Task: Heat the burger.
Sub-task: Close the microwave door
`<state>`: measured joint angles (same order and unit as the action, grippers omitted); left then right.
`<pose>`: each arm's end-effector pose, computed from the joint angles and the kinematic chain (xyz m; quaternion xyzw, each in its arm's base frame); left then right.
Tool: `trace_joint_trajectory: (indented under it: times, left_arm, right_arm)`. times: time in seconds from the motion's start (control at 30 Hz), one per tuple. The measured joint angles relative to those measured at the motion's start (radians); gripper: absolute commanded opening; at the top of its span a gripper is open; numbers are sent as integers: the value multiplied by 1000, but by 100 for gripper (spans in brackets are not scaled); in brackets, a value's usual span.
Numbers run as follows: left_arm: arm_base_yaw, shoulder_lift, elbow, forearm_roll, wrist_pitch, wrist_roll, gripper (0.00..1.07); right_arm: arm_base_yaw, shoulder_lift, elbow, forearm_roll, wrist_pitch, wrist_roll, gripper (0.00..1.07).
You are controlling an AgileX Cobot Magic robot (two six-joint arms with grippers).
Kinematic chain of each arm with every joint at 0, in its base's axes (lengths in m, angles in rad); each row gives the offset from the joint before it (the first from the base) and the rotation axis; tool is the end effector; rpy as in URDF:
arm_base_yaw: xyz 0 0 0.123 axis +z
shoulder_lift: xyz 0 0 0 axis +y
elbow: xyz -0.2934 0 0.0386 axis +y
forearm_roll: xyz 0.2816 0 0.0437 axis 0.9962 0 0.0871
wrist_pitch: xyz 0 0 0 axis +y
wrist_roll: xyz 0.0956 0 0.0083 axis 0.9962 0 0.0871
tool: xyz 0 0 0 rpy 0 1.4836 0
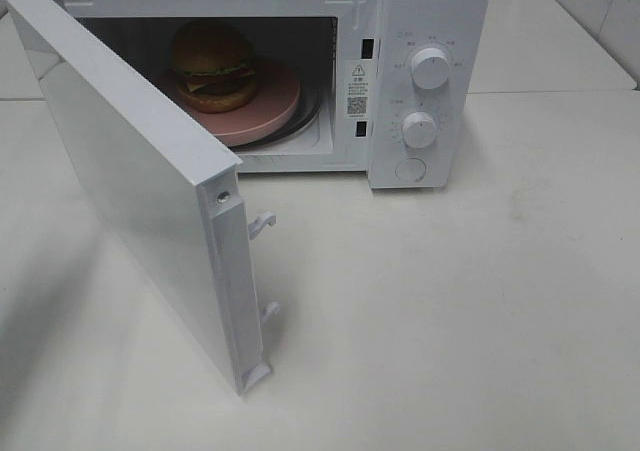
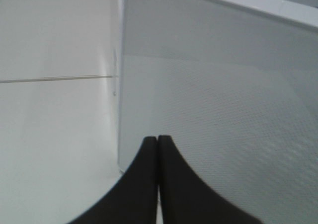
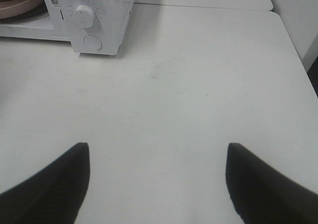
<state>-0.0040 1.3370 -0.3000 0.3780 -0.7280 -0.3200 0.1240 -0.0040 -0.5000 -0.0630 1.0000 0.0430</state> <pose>0.2403 -0.0245 0.1734 0.0646 0.7871 -0.1088 0.6037 0.0203 -0.0026 0.2966 -0.0335 0.8348 0.0144 0.5493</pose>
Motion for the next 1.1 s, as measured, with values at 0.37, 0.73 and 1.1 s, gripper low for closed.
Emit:
trace_joint_trajectory:
  times: [0.37,0.73,1.1]
  left_arm:
    - [-236,153,-1,-200,-142,108,0]
    - [-368,217,-13,-313,-180,133,0]
    - [-468,314,-126,-352,-187,133,0]
  right_arm:
    - [0,0,0,0,0,0,74]
    - [0,0,0,0,0,0,74]
    - [0,0,0,0,0,0,74]
